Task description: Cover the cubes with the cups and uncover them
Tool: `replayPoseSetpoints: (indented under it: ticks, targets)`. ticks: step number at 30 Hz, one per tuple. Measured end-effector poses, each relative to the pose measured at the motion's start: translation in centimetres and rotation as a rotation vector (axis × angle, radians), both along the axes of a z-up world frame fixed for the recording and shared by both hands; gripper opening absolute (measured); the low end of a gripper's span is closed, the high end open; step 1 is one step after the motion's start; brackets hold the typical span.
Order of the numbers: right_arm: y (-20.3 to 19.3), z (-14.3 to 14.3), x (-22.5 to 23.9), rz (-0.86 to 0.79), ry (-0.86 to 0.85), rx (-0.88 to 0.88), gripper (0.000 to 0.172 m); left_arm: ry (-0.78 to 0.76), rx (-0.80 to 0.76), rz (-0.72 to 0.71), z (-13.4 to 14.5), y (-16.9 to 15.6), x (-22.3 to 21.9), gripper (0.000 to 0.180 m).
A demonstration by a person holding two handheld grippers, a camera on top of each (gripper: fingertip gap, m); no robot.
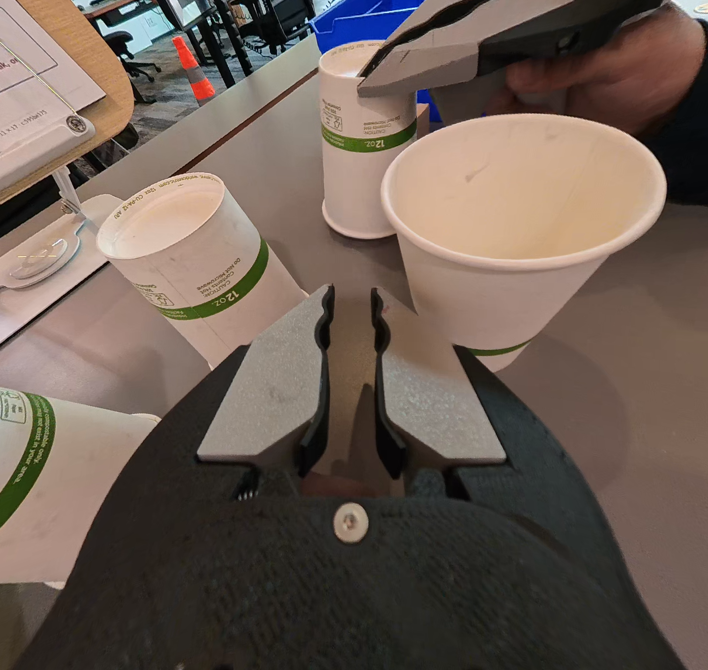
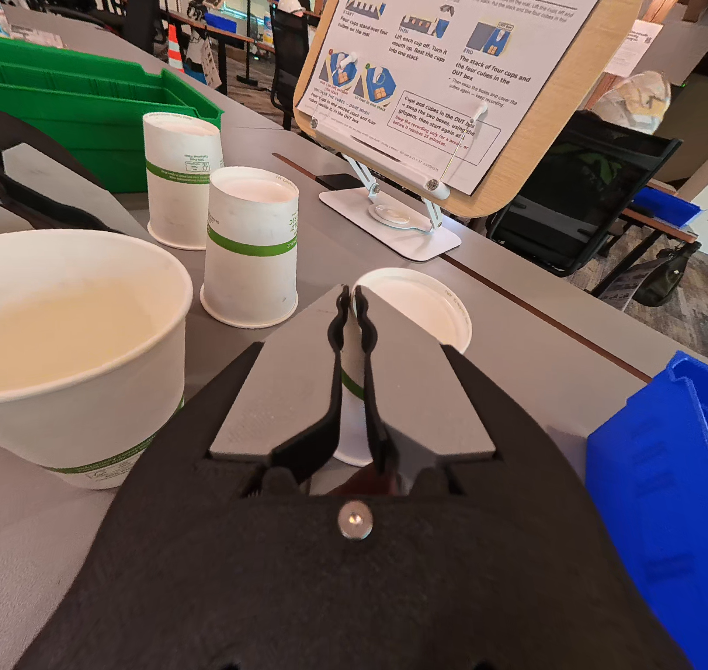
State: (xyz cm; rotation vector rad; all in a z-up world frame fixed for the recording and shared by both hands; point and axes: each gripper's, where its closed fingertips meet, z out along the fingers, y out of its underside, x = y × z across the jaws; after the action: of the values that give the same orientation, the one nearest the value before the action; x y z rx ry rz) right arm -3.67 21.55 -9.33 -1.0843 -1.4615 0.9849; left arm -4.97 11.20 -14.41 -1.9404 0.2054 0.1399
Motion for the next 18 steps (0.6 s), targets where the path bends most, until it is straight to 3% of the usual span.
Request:
replayPoseSetpoints:
  ticks: [18]
  targets:
    - [0.2,2.2,0.8,0.005,0.099,-0.059,0.0,0.002,-0.002,0.005,-0.1,0.0,-0.1,0.017]
